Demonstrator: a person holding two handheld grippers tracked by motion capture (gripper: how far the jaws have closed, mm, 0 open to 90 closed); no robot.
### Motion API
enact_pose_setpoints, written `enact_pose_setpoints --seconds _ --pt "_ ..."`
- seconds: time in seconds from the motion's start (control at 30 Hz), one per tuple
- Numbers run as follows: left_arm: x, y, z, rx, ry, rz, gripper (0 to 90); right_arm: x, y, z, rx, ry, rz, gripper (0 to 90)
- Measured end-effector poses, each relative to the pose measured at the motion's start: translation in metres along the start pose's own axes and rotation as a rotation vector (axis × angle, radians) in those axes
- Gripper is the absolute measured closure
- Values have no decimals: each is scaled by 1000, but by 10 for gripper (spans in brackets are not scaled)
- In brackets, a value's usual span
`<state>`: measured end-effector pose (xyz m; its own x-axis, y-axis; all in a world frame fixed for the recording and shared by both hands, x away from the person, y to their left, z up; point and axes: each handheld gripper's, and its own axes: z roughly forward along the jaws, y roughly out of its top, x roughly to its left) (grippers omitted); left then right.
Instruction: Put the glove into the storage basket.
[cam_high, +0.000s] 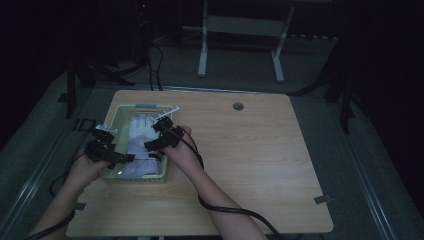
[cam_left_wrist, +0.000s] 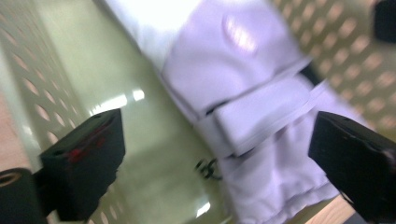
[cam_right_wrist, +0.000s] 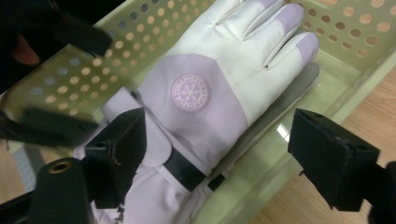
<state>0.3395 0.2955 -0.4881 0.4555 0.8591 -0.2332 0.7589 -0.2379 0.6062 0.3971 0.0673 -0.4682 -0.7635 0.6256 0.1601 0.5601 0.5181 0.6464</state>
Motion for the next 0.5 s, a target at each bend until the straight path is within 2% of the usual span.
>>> enact_pose_setpoints --seconds 0.03,0.1,0.2,0.33,0.37,0.5 --pt "-1 -1 -3 -28 -21 -8 22 0 -1 -1 -2 3 -8 167" --pt "-7 -2 -8 -88 -15 -4 21 -1 -2 -3 -2 6 -26 166" --pt "-18 -3 -11 -129 3 8 12 -2 -5 -5 -16 15 -28 158" --pt "-33 -3 -11 -156 19 30 11 -5 -9 -9 -23 12 -36 151" --pt "-33 -3 -11 -156 19 30 10 -5 -10 -10 -24 12 -32 150" --pt "-48 -3 -7 -180 41 63 0 -9 -15 -16 -33 18 -27 151"
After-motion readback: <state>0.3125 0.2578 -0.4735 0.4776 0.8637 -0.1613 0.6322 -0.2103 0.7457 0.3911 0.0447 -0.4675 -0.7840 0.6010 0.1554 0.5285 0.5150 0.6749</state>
